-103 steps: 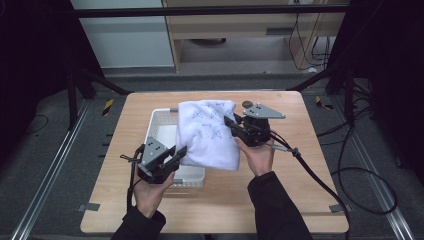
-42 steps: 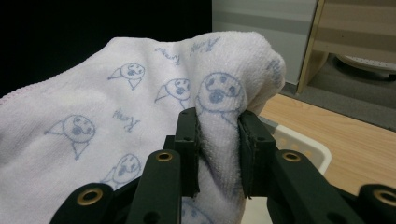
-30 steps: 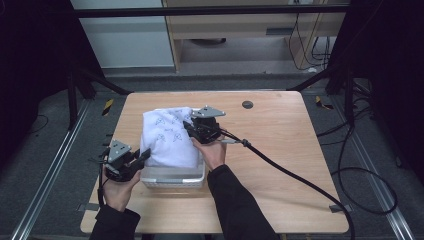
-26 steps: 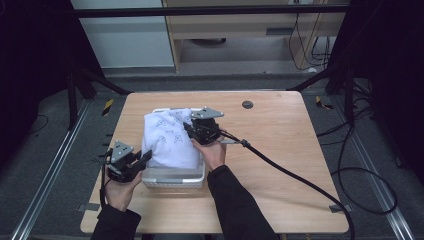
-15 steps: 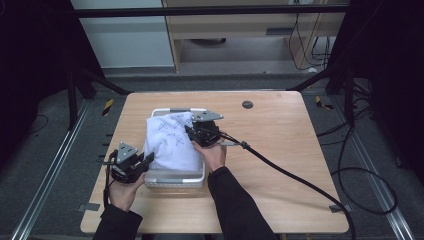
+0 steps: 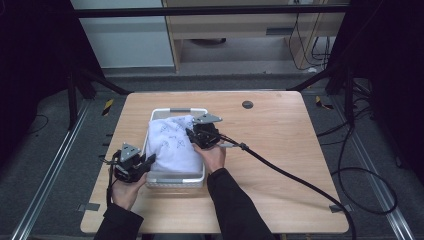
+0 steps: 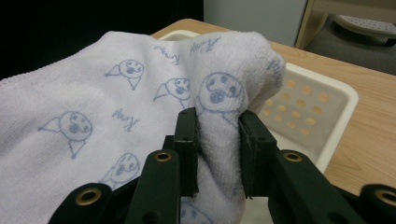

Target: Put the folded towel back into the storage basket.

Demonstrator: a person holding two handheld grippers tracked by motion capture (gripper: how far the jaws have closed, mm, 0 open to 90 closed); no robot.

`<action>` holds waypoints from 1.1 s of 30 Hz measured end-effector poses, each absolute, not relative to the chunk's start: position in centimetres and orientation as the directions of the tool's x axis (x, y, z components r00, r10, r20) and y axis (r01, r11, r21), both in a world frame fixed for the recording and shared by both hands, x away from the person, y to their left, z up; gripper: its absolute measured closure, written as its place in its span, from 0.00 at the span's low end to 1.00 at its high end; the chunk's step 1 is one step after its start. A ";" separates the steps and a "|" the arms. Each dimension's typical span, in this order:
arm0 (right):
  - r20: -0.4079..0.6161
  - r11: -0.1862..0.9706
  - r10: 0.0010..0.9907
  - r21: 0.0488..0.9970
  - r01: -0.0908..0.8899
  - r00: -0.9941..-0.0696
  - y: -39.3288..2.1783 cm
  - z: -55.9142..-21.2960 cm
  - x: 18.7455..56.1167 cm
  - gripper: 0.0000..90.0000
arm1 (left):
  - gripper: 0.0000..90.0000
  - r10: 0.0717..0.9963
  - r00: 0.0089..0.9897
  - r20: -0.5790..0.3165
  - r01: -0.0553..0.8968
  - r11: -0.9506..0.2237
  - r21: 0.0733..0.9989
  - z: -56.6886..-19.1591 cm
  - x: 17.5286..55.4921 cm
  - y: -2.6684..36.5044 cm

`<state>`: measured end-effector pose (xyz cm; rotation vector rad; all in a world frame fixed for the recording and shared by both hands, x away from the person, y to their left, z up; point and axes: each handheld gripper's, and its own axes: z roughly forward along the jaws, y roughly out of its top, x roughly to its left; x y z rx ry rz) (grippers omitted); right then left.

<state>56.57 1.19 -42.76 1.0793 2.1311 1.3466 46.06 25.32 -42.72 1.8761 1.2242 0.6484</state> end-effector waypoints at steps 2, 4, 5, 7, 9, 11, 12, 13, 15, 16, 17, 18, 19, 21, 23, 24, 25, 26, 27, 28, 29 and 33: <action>0.065 0.243 0.780 0.885 0.398 -0.622 1.2 -43.0 56.6 0.79 | 0.84 0.916 0.402 -0.004 0.517 -0.223 0.826 -42.9 46.2 25.3; 0.065 0.245 0.782 0.882 0.402 -0.620 1.3 -43.3 56.6 0.79 | 0.84 0.917 0.400 -0.002 0.523 -0.226 0.822 -43.0 46.3 25.3; 0.061 0.250 0.782 0.881 0.401 -0.620 1.3 -43.4 56.7 0.79 | 0.84 0.917 0.400 -0.007 0.528 -0.224 0.819 -43.1 46.3 25.3; 0.053 0.255 0.782 0.882 0.396 -0.621 1.3 -43.5 56.7 0.78 | 0.84 0.916 0.400 -0.003 0.530 -0.229 0.817 -43.3 46.4 25.3; 0.046 0.260 0.785 0.881 0.396 -0.618 1.4 -43.6 56.7 0.78 | 0.84 0.917 0.399 -0.003 0.533 -0.230 0.814 -43.4 46.6 25.3; 0.041 0.265 0.787 0.879 0.397 -0.615 1.5 -43.8 56.6 0.76 | 0.82 0.919 0.394 0.002 0.539 -0.233 0.809 -43.5 46.6 25.3; 0.036 0.271 0.787 0.876 0.398 -0.616 1.5 -43.9 56.7 0.75 | 0.81 0.922 0.388 0.001 0.543 -0.230 0.808 -43.5 46.7 25.3; 0.033 0.279 0.785 0.873 0.400 -0.619 1.5 -44.0 56.8 0.74 | 0.79 0.925 0.379 -0.002 0.549 -0.223 0.805 -43.6 46.7 25.3; 0.026 0.297 0.781 0.864 0.407 -0.624 1.5 -44.2 56.8 0.71 | 0.77 0.928 0.371 0.012 0.547 -0.229 0.805 -43.6 46.6 25.2; 0.014 0.309 0.780 0.860 0.405 -0.626 1.5 -44.3 56.8 0.70 | 0.76 0.930 0.368 0.016 0.547 -0.230 0.805 -43.5 46.6 25.2; 0.005 0.319 0.779 0.858 0.403 -0.626 1.5 -44.4 56.8 0.69 | 0.74 0.932 0.363 0.016 0.546 -0.227 0.806 -43.5 46.6 25.2; -0.007 0.326 0.780 0.858 0.397 -0.626 1.5 -44.5 56.8 0.68 | 0.73 0.933 0.359 0.017 0.545 -0.224 0.808 -43.4 46.6 25.3; -0.019 0.329 0.784 0.860 0.390 -0.621 1.5 -44.5 56.8 0.67 | 0.73 0.934 0.358 0.019 0.542 -0.225 0.810 -43.3 46.5 25.3; -0.005 0.321 0.782 0.860 0.396 -0.623 1.2 -44.4 56.9 0.65 | 0.73 0.935 0.354 0.017 0.539 -0.219 0.814 -43.2 46.4 25.4; -0.012 0.318 0.787 0.864 0.390 -0.617 0.9 -44.1 56.9 0.65 | 0.73 0.937 0.350 0.018 0.539 -0.217 0.814 -43.0 46.4 25.6; -0.009 0.313 0.788 0.867 0.389 -0.615 0.7 -44.0 56.8 0.64 | 0.73 0.937 0.349 0.016 0.537 -0.213 0.816 -42.9 46.4 25.7; -0.007 0.307 0.791 0.870 0.387 -0.612 0.4 -43.8 56.8 0.64 | 0.73 0.938 0.347 0.014 0.536 -0.211 0.817 -42.9 46.3 25.7; -0.002 0.299 0.793 0.873 0.387 -0.609 0.3 -43.7 56.7 0.64 | 0.72 0.938 0.346 0.011 0.535 -0.208 0.819 -42.8 46.3 25.8; -0.002 0.295 0.794 0.876 0.382 -0.608 0.0 -43.5 56.7 0.64 | 0.72 0.938 0.346 0.006 0.533 -0.202 0.822 -42.7 46.2 25.8; -0.001 0.291 0.795 0.878 0.380 -0.607 -0.2 -43.3 56.6 0.63 | 0.72 0.937 0.348 0.007 0.528 -0.202 0.825 -42.5 46.2 25.8; 0.001 0.286 0.794 0.882 0.374 -0.608 -0.4 -43.2 56.5 0.62 | 0.71 0.937 0.351 0.007 0.522 -0.201 0.829 -42.4 46.1 25.9; 0.027 0.261 0.796 0.886 0.384 -0.605 -1.2 -42.7 56.1 0.55 | 0.68 0.932 0.363 -0.007 0.497 -0.188 0.847 -41.6 45.6 25.9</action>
